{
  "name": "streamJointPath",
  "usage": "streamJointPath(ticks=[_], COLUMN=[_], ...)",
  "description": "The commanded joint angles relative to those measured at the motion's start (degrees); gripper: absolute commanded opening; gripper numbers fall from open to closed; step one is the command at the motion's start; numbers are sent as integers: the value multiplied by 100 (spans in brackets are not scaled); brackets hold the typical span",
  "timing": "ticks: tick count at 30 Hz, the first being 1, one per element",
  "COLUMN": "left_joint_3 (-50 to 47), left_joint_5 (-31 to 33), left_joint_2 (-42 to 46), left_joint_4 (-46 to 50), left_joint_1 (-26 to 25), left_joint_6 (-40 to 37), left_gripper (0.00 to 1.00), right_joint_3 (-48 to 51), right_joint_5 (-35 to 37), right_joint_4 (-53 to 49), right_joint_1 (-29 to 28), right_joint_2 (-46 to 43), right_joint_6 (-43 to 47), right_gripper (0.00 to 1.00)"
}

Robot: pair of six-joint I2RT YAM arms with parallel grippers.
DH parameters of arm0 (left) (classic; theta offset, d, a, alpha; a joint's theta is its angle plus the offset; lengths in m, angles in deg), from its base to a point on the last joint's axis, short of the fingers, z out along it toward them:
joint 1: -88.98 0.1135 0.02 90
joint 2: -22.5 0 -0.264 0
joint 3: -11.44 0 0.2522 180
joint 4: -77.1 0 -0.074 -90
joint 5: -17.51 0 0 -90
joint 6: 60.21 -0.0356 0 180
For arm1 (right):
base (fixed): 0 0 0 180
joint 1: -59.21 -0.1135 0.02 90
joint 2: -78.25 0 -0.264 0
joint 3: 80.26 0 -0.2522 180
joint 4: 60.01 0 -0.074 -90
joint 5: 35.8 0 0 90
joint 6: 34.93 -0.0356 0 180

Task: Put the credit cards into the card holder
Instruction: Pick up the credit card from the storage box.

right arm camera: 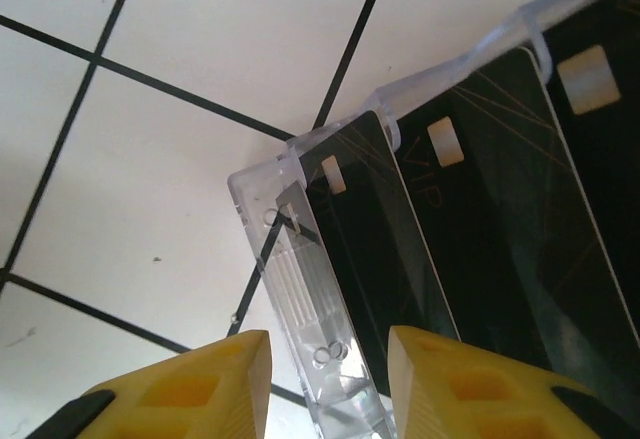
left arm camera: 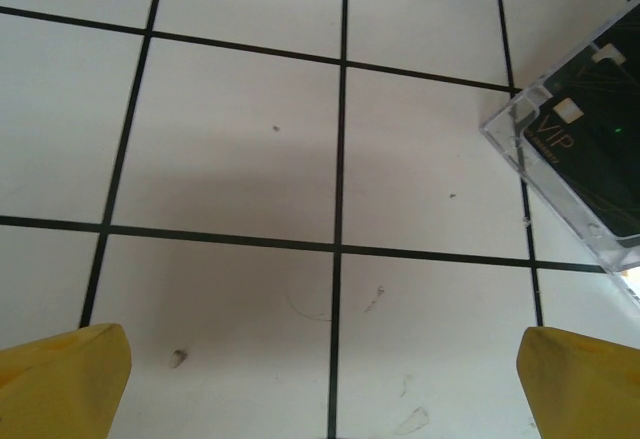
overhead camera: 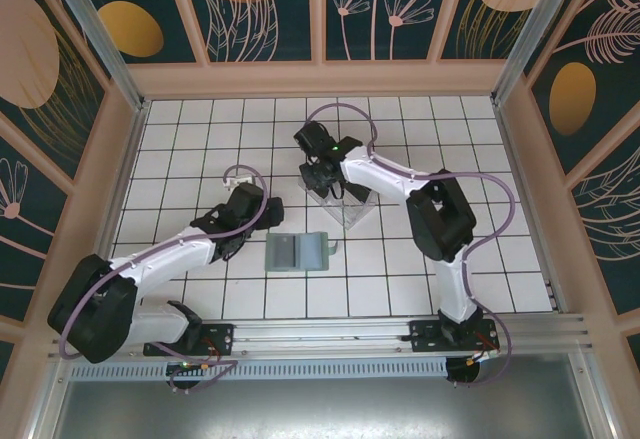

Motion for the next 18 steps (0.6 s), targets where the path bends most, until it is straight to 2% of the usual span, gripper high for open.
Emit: streamJointPath(ticks=[1, 8, 12, 18], left_joint_3=[176, 123, 71, 35], left_joint_5=[-245, -236, -212, -195], left_joint_2=[-48, -1, 48, 70], left_joint_4=[-194, -217, -240, -243], left_joint_1=[54, 63, 60, 67], left_joint_6=[-142, -142, -137, -142], left_gripper=[99, 99, 99, 99], right_joint_3=[-372, -600, -634, -636], right_joint_5=[764, 1217, 1170, 859], right_joint_4=[-453, -621, -647, -606], right_joint_1=[-143, -211, -211, -198], right_joint_2=[268, 617, 719, 688], right_joint_6=[301, 447, 473, 506], right_gripper=[36, 36, 35, 25])
